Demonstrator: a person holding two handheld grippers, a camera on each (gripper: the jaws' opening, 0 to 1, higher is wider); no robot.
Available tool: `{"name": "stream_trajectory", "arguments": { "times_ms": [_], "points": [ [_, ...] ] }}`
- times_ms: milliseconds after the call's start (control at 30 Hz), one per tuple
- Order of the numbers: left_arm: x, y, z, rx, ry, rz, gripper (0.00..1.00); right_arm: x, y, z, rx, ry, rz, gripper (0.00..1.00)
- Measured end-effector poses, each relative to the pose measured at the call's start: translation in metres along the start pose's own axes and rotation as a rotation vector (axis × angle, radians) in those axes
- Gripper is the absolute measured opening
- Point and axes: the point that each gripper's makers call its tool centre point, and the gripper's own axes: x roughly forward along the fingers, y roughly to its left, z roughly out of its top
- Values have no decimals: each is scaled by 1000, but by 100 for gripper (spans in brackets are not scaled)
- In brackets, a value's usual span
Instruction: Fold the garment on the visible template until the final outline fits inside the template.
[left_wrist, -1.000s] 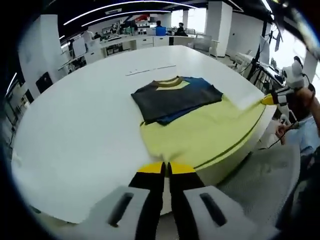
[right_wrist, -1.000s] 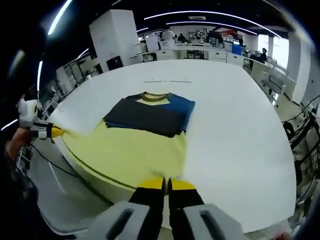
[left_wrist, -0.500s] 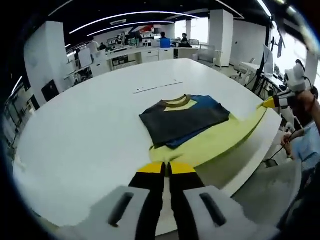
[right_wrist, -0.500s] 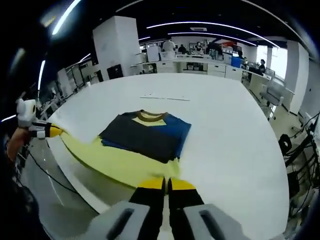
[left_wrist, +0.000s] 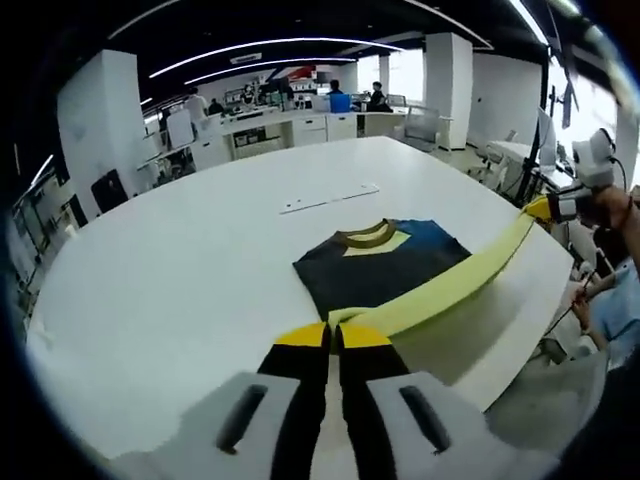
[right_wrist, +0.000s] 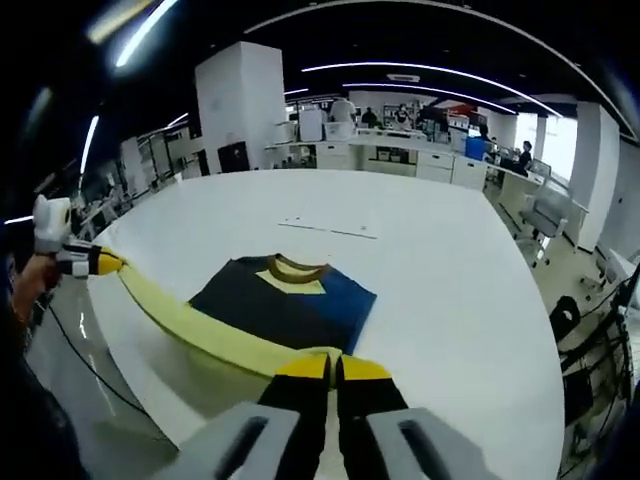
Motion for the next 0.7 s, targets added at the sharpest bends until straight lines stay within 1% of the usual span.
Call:
{"name": "stream_trajectory", "arguments": {
  "times_ms": [133,300,533,700],
  "points": [
    [8,8,7,-23,-9,18,0,10,-4,8,30,-18,-1,0],
    [20,14,24,-11,-38,36,0,21,-10,23,27,-38,-9,0],
    [43,23,50,-24,-77,56,0,36,-21,44,18,-63,-33,0],
    [56,31,63,-36,-98,76,0,47,-28,60,26,-94,-55,0]
  ]
}}
